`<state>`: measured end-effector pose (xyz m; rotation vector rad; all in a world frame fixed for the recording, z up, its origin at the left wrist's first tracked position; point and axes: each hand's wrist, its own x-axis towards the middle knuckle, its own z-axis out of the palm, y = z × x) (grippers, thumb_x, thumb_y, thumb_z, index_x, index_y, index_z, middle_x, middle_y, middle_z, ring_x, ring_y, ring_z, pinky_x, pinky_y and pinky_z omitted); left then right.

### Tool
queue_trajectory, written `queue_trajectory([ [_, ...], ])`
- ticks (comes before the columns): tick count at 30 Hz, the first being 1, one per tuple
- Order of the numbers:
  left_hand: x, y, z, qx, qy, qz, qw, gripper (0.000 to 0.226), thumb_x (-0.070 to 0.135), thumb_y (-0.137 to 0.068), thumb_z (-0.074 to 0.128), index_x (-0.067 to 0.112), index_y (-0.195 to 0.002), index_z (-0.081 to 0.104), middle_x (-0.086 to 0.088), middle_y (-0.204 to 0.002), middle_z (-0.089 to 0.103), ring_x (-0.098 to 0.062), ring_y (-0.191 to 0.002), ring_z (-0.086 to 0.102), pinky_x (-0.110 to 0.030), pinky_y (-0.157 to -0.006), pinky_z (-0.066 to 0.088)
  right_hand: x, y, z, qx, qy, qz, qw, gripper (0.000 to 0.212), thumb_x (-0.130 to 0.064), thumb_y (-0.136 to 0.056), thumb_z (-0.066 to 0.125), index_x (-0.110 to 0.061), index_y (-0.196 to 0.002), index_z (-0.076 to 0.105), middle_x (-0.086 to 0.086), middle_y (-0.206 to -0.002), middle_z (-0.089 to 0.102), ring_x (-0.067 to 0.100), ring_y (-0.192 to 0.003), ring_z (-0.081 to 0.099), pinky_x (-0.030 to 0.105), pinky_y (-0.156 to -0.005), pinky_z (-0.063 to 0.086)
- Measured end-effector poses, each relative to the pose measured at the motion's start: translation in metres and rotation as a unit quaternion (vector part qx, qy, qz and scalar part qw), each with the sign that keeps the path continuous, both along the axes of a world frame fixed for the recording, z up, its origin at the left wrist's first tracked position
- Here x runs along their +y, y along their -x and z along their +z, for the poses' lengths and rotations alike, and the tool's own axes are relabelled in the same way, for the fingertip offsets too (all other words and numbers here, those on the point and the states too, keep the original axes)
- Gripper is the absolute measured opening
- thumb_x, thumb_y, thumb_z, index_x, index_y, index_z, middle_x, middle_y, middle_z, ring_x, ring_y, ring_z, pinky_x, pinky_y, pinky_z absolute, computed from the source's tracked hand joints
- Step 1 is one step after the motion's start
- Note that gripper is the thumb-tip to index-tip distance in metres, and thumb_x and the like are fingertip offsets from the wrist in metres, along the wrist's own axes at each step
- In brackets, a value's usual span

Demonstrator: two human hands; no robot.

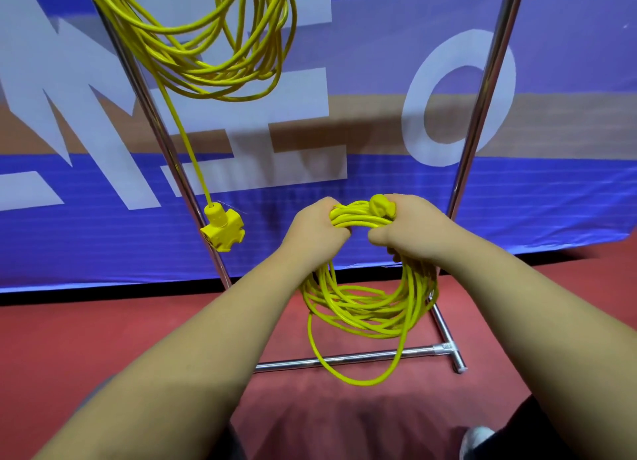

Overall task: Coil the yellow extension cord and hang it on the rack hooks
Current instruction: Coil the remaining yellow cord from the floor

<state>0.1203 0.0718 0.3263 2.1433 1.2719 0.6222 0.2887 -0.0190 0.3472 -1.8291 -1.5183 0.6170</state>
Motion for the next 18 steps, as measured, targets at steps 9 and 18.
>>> queue_trajectory([
  [9, -0.029, 0.017, -0.011, 0.117, -0.281, 0.048, 0.951, 0.052, 0.058, -0.078, 0.080, 0.024, -0.098, 0.047, 0.001, -0.100, 0.055, -0.028, -0.095, 0.057, -0.044, -0.075, 0.050, 0.000, -0.012, 0.000, 0.029, -0.047, -0.060, 0.997, 0.025, -0.012, -0.079, 0.067, -0.020, -0.068, 0.045, -0.002, -0.055, 0.043, 0.016, -0.046, 0.041, 0.032, -0.044, 0.049],
  [18, -0.048, 0.000, -0.046, 0.248, -0.244, -0.120, 0.930, 0.027, 0.041, -0.102, 0.048, 0.029, -0.126, 0.056, 0.001, -0.115, 0.069, -0.032, -0.106, 0.068, -0.041, -0.072, 0.053, 0.000, -0.007, 0.004, 0.047, -0.057, -0.072, 0.995, 0.026, -0.014, -0.078, 0.066, -0.020, -0.066, 0.044, 0.001, -0.056, 0.044, 0.020, -0.045, 0.045, 0.035, -0.044, 0.054],
])
